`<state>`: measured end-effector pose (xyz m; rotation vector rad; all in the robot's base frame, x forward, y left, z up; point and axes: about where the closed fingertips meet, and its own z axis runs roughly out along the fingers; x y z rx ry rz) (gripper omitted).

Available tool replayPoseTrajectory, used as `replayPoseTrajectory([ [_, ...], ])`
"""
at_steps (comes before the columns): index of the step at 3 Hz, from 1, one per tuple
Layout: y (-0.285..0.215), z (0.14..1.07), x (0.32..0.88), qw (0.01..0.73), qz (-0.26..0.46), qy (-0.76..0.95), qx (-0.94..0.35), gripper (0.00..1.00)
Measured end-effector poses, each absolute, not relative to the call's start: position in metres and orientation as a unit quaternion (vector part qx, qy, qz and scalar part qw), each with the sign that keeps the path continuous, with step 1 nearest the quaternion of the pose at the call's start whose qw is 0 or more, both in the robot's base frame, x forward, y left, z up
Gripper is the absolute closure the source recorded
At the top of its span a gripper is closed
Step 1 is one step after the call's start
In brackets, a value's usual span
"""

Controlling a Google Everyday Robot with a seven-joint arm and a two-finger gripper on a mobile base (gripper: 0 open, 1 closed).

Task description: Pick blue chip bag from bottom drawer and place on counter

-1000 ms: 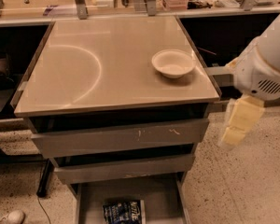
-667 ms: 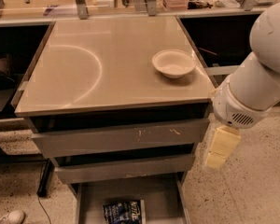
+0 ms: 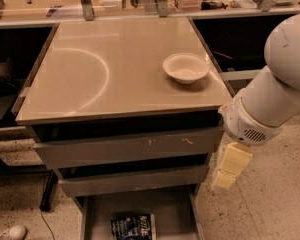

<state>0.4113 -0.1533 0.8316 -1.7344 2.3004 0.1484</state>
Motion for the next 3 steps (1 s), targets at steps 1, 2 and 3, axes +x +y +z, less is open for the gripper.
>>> replayPoseTrajectory([
  [1, -0.108, 0.776, 0.396, 0.119, 0.117, 0.797, -0.581, 0.00],
  [2, -0.066, 0.695, 0.382, 0.094, 0.167, 0.803, -0.564, 0.00],
  [3, -0.037, 0.637, 0.373, 0.085, 0.199, 0.807, -0.550, 0.00],
])
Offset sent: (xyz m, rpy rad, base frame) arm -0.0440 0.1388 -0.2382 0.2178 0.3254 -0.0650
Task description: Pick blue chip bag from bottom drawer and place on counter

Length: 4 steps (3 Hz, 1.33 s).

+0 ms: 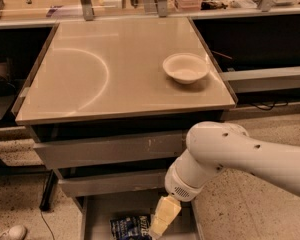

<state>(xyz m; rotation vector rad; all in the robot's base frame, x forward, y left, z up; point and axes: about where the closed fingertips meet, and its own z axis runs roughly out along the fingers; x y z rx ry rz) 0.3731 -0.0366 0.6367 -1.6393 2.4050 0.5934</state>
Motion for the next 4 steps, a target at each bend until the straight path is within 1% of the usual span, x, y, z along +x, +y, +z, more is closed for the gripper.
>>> replayPoseTrajectory([
  [1, -0.037, 0.637, 0.373, 0.085, 0.199, 0.807, -0.550, 0.00],
  [2, -0.020, 0.601, 0.375, 0.088, 0.231, 0.801, -0.546, 0.00],
  [3, 0.004, 0.539, 0.387, 0.102, 0.269, 0.778, -0.558, 0.00],
  [4, 0.016, 0.477, 0.382, 0.093, 0.299, 0.766, -0.561, 0.00],
])
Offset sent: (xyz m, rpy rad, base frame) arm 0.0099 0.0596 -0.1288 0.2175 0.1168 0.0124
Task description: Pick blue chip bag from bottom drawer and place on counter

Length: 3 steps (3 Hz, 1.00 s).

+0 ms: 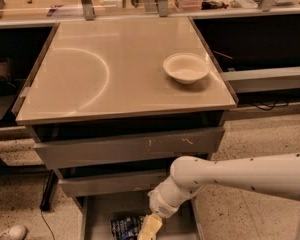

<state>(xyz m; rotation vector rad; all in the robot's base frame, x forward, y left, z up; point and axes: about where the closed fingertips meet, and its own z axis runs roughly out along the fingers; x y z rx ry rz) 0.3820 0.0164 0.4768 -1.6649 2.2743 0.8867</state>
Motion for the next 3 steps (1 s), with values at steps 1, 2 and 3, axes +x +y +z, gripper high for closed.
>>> replayPoseTrajectory([
  [1, 0.023, 0.434, 0.375, 0.079, 0.320, 0.763, -0.556, 0.00],
  [2, 0.024, 0.427, 0.370, 0.073, 0.326, 0.763, -0.553, 0.00],
  [3, 0.031, 0.410, 0.370, 0.070, 0.331, 0.762, -0.552, 0.00],
])
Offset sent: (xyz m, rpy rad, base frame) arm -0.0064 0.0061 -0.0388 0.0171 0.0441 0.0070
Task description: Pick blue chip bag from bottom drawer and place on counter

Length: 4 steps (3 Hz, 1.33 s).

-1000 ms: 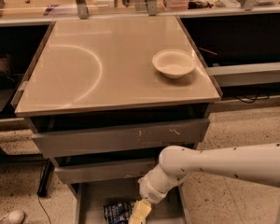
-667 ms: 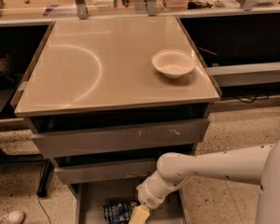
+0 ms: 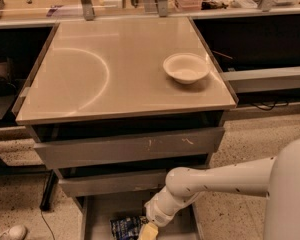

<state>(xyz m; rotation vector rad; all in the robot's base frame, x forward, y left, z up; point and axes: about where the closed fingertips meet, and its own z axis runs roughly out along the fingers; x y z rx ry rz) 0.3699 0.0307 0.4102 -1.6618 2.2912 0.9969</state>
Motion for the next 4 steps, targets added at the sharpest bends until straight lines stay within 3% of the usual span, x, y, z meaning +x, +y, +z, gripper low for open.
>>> replayPoseTrajectory([
  [2, 0.059, 0.298, 0.396, 0.096, 0.342, 0.744, -0.565, 0.00],
  [4, 0.063, 0.274, 0.403, 0.108, 0.348, 0.740, -0.566, 0.00],
])
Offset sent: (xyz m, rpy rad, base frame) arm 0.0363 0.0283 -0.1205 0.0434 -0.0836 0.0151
